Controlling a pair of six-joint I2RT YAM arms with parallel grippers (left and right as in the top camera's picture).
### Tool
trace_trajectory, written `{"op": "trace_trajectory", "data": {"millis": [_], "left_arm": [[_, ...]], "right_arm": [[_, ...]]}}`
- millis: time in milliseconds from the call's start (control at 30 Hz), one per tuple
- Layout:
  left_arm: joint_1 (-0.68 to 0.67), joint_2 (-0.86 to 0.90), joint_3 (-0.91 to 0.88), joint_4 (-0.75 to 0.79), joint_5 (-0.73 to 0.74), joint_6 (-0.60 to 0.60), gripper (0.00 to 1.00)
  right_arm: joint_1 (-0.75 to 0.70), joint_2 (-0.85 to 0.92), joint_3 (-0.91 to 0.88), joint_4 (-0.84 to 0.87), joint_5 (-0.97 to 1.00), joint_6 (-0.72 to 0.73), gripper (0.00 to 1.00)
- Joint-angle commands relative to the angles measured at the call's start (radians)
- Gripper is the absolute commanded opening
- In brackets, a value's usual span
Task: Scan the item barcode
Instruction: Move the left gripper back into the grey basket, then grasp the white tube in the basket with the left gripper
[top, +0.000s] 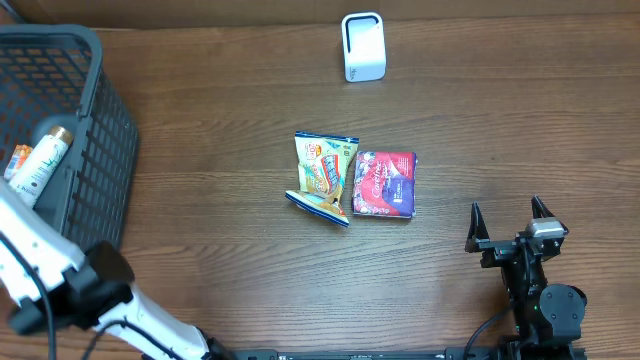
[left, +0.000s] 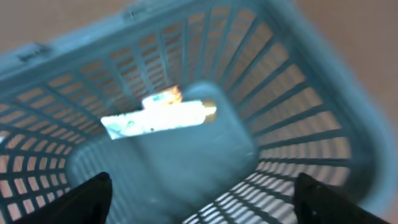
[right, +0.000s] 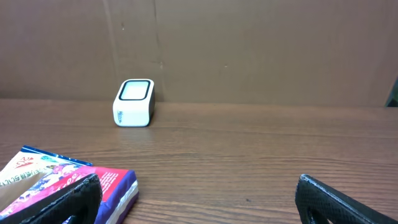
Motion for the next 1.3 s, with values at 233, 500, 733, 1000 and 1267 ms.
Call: {"op": "trace_trajectory", "data": {"millis": [233,500,733,1000,1267], "left_arm": [[0.0,0.223,0.001,-0.113,-0.167,0.095,0.79],[0.001,0.307,-0.035,-0.077,-0.11,0.219,0.79],[0.019,0.314,-0.158,0.063,0.053,0.424,0.87],[0.061,0.314,-0.375,0.208,0.052,0.499,0.96],[0.056,0.314,-0.411,0.336,0.06,0.584,0.96]], "right_arm": [[0.002,-0.01,-0.01,0.007,0.001,0.006,1.0],[0.002,-0.01,-0.01,0.007,0.001,0.006,1.0],[0.002,-0.01,-0.01,0.007,0.001,0.006,1.0],[0.002,-0.01,-0.01,0.007,0.001,0.006,1.0],[0.002,-0.01,-0.01,0.007,0.001,0.006,1.0]]}}
